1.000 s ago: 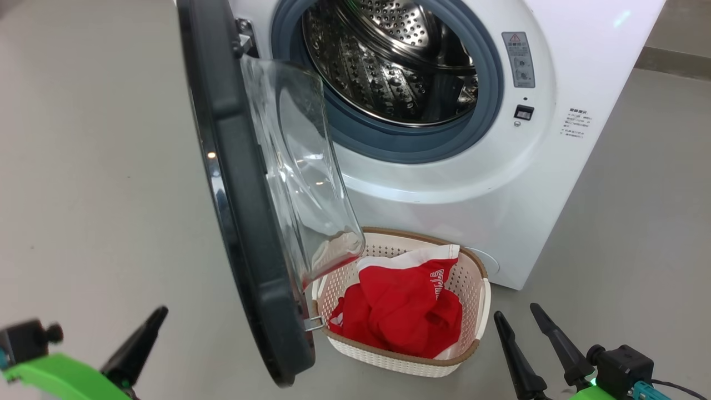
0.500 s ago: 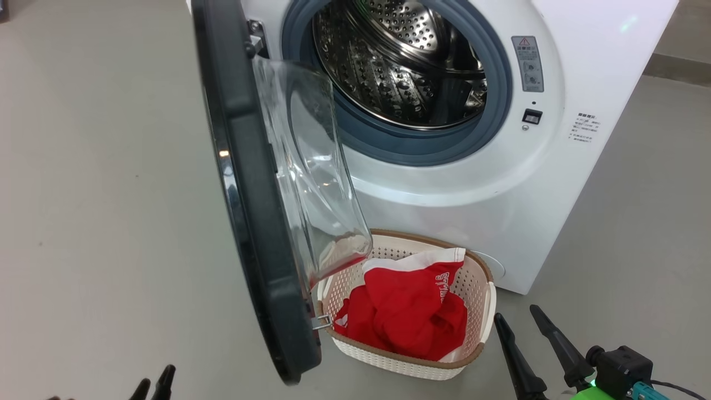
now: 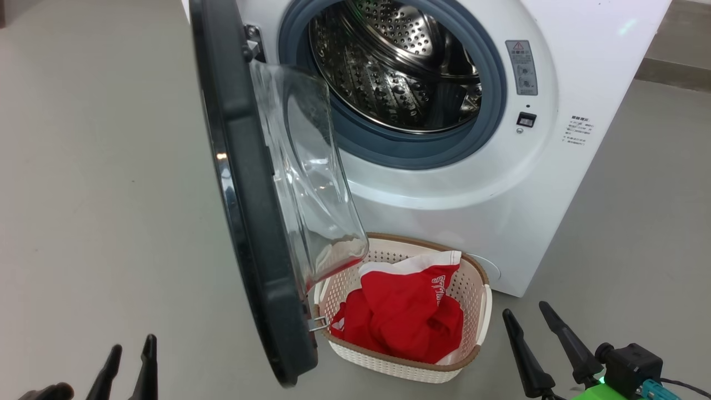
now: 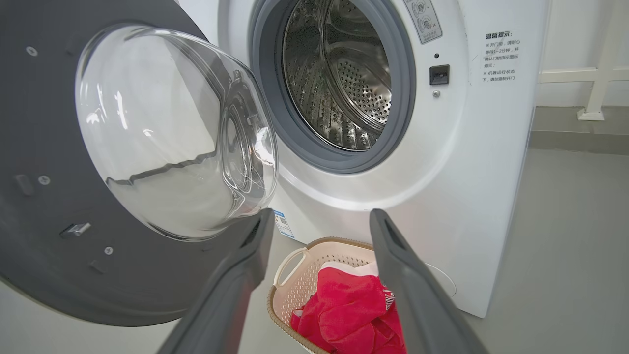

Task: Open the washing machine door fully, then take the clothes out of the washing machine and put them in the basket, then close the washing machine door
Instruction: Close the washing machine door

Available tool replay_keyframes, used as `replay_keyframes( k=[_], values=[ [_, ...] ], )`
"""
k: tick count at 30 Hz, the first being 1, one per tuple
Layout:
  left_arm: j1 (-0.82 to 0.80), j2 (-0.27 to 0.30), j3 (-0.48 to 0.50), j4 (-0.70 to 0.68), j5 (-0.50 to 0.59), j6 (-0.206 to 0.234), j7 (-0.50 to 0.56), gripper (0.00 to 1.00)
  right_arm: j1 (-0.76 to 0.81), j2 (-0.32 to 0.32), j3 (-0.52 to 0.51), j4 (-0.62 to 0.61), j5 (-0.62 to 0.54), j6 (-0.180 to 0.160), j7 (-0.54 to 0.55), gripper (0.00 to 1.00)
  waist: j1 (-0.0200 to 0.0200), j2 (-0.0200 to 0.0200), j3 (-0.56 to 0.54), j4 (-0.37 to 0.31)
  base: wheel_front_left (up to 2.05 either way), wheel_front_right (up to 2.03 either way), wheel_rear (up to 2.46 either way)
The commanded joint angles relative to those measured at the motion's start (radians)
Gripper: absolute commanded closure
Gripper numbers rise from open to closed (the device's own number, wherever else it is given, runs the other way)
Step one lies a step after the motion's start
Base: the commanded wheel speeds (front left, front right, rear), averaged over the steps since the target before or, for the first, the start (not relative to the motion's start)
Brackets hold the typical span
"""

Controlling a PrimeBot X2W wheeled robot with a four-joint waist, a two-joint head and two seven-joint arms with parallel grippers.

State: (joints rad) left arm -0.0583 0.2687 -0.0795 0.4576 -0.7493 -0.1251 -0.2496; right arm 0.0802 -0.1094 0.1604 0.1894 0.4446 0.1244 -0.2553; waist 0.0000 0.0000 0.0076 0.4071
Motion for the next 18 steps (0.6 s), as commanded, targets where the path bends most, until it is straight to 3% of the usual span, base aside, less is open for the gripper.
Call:
replay_keyframes(
  k=[1,10,18],
  values=[
    [0.001,-0.019,0.098,-0.065,0.096,-0.006,-0.012,0.0,-0.024,-0.013,0.012,-0.03,0.006,0.006,-0.006,0.0,0.0,0.0,-0.002,-0.003,0.0,0.0,0.0],
    [0.036,-0.142,0.236,-0.224,0.383,-0.006,-0.012,0.0,-0.043,-0.015,-0.004,-0.055,0.002,0.006,-0.006,0.0,0.0,0.0,0.004,-0.008,0.0,0.0,0.0],
    [0.065,-0.189,0.267,-0.231,0.504,-0.006,-0.012,0.0,-0.032,-0.01,-0.015,-0.045,0.0,0.006,-0.006,0.0,0.0,0.0,0.008,-0.014,0.0,0.0,0.0]
  ],
)
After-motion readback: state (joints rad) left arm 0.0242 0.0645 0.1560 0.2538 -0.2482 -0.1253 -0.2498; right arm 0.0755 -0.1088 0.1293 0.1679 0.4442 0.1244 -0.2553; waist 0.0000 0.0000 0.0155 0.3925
